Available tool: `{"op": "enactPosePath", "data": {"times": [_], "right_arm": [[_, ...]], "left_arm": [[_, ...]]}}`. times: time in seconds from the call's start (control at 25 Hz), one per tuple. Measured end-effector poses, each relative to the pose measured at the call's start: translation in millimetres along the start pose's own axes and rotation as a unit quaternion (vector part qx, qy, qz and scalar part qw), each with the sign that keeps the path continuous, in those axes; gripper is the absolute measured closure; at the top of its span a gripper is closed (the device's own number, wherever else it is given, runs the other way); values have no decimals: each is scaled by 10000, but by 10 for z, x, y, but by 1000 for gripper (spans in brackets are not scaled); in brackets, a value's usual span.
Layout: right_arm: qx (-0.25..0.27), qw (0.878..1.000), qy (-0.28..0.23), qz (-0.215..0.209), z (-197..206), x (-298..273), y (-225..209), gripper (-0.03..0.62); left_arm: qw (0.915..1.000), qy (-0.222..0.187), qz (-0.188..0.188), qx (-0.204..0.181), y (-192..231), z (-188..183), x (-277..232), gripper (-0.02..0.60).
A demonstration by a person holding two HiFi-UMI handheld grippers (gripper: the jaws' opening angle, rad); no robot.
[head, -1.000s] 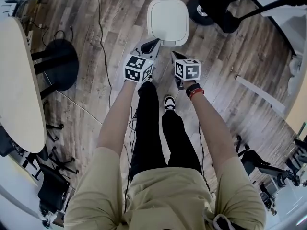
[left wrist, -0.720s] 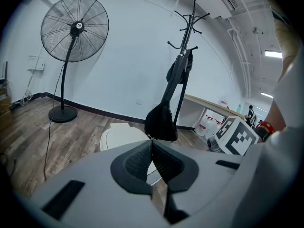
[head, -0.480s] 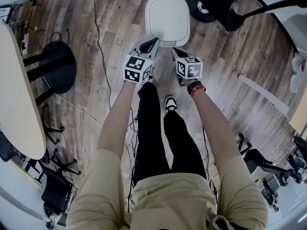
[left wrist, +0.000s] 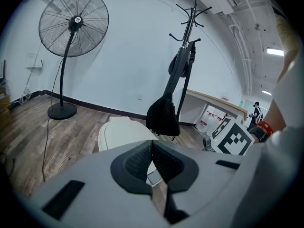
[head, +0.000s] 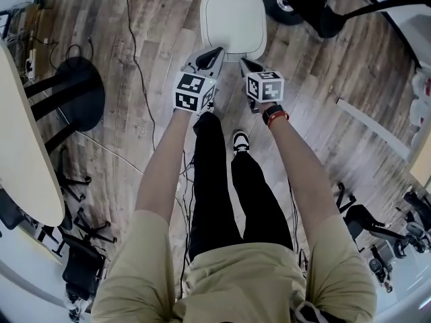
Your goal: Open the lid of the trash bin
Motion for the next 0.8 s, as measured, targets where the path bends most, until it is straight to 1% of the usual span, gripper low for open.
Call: {"op": "enactPosePath", "data": {"times": [0.2,0.4,0.56,0.72,0.8], "right_arm": [[-8,10000,81,18,56,-81,-58,579],[85,9999,106,-61,55,-105,-92,579],[2,9998,114,-145,80,-97,-123,579],[-16,9997,47,-256,126,-156,-175,579],[31,9996,148,-231,125,-155,-174,579]], "left_arm": [[10000,65,-2,-8,32,64,-70,557],[9998,128,-61,102,54,149,-116,557],[9997,121,-133,188,66,179,-127,557],[9996,107,-191,198,98,188,-130,557],[9995,137,-253,128,99,207,-126,557]]}}
Point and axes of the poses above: the fingertips, and each gripper's own axes: x backward along the fingers, y to its left, z out of its underside, the point moved 10 cm from there along x, backward along the fingers, and after that the axes turned 14 degrees about -z, right-handed, at the moved point
